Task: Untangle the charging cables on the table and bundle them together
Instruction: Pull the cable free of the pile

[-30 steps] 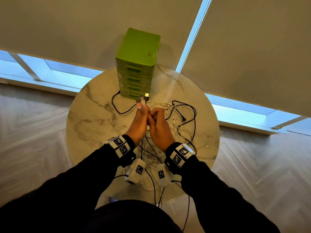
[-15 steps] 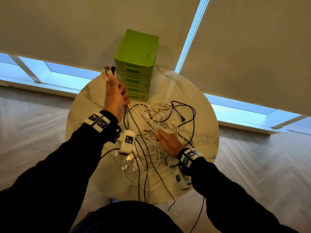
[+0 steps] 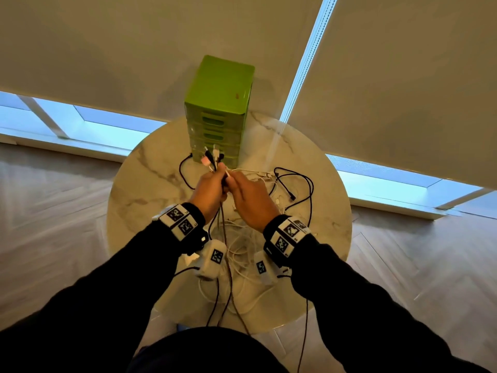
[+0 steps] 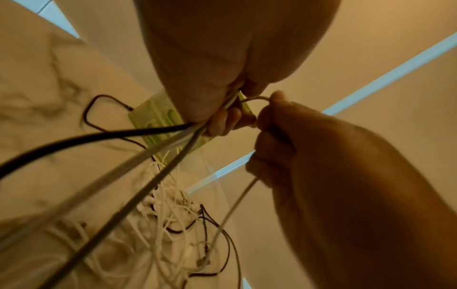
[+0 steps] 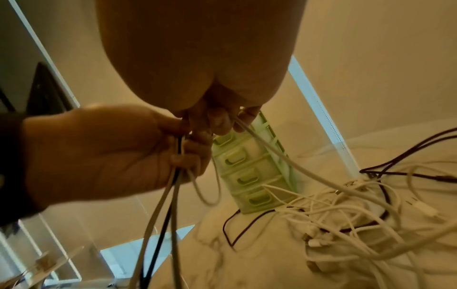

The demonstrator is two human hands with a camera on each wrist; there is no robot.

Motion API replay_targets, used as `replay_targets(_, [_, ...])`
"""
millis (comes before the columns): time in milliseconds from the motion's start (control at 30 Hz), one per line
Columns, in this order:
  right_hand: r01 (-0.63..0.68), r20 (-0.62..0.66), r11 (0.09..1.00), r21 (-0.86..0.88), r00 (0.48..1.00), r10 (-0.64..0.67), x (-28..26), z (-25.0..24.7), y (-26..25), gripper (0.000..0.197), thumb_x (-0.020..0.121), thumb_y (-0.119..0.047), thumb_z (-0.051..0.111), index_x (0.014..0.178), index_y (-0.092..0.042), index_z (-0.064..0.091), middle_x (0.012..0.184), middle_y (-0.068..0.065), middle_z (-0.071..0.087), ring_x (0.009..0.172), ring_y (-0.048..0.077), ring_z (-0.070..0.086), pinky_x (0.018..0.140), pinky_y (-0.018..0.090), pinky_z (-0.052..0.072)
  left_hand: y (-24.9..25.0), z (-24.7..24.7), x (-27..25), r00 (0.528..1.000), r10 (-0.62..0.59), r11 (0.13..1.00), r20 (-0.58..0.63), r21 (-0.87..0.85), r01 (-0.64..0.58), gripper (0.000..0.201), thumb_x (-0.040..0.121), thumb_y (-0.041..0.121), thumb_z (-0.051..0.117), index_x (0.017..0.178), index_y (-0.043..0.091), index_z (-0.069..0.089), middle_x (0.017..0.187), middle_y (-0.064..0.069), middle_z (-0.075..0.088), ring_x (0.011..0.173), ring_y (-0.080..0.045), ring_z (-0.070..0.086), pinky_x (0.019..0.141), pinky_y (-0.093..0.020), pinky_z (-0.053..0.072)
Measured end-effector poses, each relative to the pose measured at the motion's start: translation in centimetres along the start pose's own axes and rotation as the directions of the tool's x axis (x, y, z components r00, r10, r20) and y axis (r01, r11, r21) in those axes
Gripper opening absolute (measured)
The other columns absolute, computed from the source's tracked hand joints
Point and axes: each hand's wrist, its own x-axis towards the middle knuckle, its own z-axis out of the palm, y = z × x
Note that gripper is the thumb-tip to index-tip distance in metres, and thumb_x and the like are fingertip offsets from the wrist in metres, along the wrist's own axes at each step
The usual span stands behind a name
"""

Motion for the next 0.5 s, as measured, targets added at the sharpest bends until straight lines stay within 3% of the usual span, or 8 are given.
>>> replay_targets(33, [0.024,0.008,1.000,-0.010,1.000,-0.024,-0.3,0.5,0.2,0.032,0.108,-0.037,0.033,0.121,-0.023,0.059,0.081,0.003,0.070,0.069,0.023,0.063,0.069,0.037,0.047,0.3,0.1,0.1,1.000,-0.008,0.997,-0.027,-0.078,0.006,0.042,0.108,0.038,0.038,0.083,0.012,0.059,0.067,0.000,0.050,0.060,-0.011,0.042,0.055,-0.025,0.031])
replay_targets(133, [0.020,0.080,0.999,0.040,0.997,-0.023,-1.5,1.1,1.3,0.028,0.107,-0.041,0.032,0.091,-0.026,0.049,0.068,0.005,0.061,0.061,0.026,0.056,0.067,0.041,0.045,1.6,0.1,0.1,0.995,0.012,0.960,-0.096,-0.278,-0.038,0.039,0.109,0.034,0.036,0.078,0.015,0.050,0.059,0.005,0.052,0.057,-0.010,0.045,0.054,-0.020,0.036])
replay_targets(233, [-0.064,0.189,0.991,0.117,0.981,0.041,-2.7,1.3,3.3,0.035,0.107,-0.043,0.032,0.088,-0.020,0.049,0.072,0.006,0.061,0.065,0.022,0.056,0.067,0.040,0.045,2.9,-0.5,0.2,0.994,0.046,0.892,-0.097,-0.443,-0.085,0.039,0.109,0.038,0.034,0.078,0.018,0.046,0.059,0.005,0.049,0.055,-0.012,0.051,0.056,-0.023,0.044])
replay_targets(300, [-0.136,0.264,0.981,0.137,0.960,0.096,-3.7,1.1,5.4,0.033,0.108,-0.043,0.032,0.088,-0.024,0.051,0.076,-0.003,0.058,0.068,0.013,0.054,0.070,0.035,0.046,4.0,-1.4,0.5,0.993,0.066,0.846,-0.098,-0.522,-0.107,0.038,0.109,0.040,0.034,0.078,0.020,0.045,0.057,0.006,0.044,0.051,-0.011,0.048,0.052,-0.022,0.042])
replay_targets(400, [-0.229,0.366,0.973,0.017,0.907,0.207,-5.0,0.3,8.3,0.033,0.107,-0.045,0.035,0.090,-0.024,0.054,0.081,-0.002,0.062,0.077,0.018,0.059,0.080,0.041,0.049,5.9,-3.1,1.2,0.987,0.132,0.832,-0.095,-0.530,-0.162,0.037,0.109,0.040,0.033,0.078,0.021,0.044,0.053,0.010,0.037,0.042,-0.006,0.031,0.043,-0.020,0.028])
replay_targets(500, [-0.271,0.413,0.957,-0.105,0.864,0.290,-5.2,-1.0,9.7,0.033,0.107,-0.045,0.036,0.088,-0.023,0.053,0.079,0.003,0.060,0.075,0.024,0.057,0.077,0.040,0.046,7.4,-4.3,1.4,0.979,0.178,0.898,-0.103,-0.391,-0.204,0.038,0.110,0.038,0.030,0.078,0.021,0.043,0.054,0.009,0.033,0.042,-0.006,0.025,0.043,-0.021,0.023])
